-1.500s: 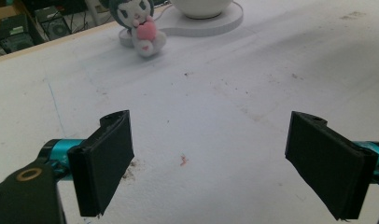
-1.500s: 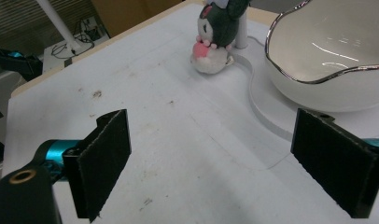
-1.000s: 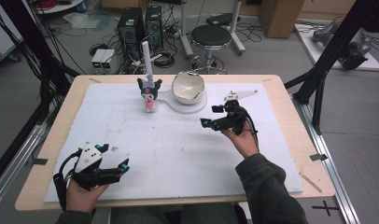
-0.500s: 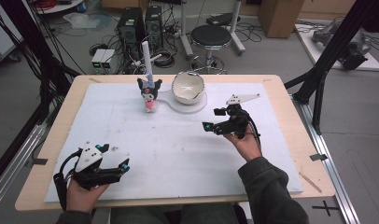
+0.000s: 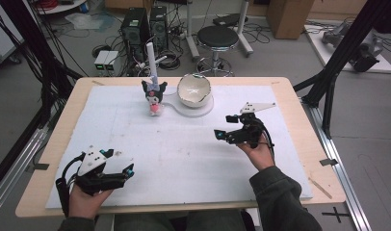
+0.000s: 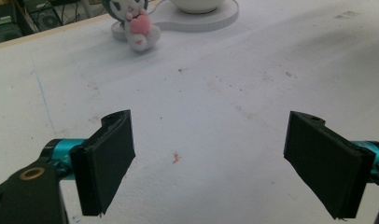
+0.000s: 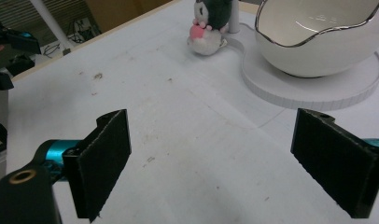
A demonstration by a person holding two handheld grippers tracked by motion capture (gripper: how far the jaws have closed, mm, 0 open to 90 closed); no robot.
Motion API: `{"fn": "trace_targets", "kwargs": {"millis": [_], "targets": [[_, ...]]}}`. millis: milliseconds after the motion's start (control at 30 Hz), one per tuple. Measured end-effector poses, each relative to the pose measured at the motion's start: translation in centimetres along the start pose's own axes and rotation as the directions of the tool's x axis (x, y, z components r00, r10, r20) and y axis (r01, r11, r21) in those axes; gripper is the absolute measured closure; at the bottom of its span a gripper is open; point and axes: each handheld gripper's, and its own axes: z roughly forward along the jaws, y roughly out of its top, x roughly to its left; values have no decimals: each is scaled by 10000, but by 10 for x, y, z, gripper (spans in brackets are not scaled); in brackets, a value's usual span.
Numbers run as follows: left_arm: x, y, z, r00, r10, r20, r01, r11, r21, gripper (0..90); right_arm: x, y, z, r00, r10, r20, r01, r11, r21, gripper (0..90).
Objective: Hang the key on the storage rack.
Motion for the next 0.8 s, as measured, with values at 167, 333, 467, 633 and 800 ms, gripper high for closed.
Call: {"fn": "trace_targets", "kwargs": {"millis": [167,333,467,633,800], "targets": [[0,1,0,9999,-35,120,34,10000,53,165,1,-4,-6,10000,-39,90,39,10000,-69,111],[1,1,1,9997,-59,225,55,9998,184,179,4,-8,-11,9998,-153,152,154,9999,-57,111],[1,2,1,9997,-34,259,29,9998,185,181,6,-12,-15,9996,-230,183,232,9997,-58,111],[1,2,1,9996,-51,275,45,9997,243,180,8,-18,-20,9996,-209,169,210,9998,-52,111],[0,2,2,9996,10,285,-16,9997,227,181,10,-23,-24,9996,-183,212,182,9998,22,111]]}}
